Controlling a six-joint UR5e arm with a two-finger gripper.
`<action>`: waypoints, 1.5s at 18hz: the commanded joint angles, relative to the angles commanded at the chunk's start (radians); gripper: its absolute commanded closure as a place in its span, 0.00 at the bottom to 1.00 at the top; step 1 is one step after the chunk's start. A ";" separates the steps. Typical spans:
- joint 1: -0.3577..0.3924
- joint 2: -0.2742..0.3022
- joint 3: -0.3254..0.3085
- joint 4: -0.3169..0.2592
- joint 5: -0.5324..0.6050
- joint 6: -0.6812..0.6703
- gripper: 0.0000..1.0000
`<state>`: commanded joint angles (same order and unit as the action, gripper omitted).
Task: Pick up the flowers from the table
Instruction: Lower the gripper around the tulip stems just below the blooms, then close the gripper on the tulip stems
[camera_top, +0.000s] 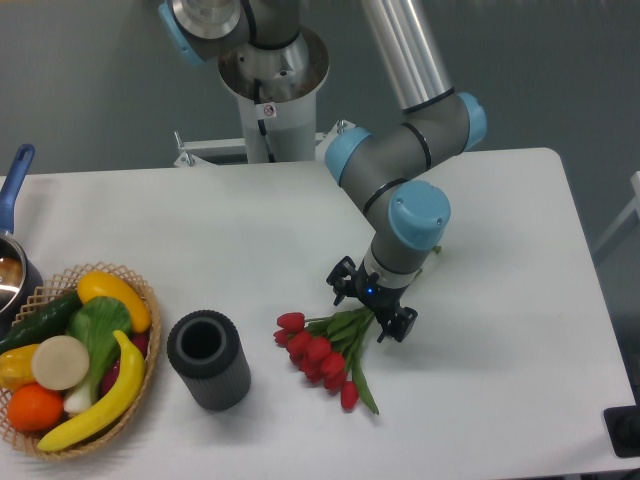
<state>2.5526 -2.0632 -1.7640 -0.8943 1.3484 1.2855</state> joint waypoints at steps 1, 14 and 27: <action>0.000 -0.002 -0.002 0.000 0.002 0.000 0.00; -0.012 -0.006 -0.006 0.003 0.005 0.002 0.00; -0.014 -0.011 -0.006 0.005 0.006 0.000 0.36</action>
<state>2.5387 -2.0739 -1.7702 -0.8897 1.3545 1.2855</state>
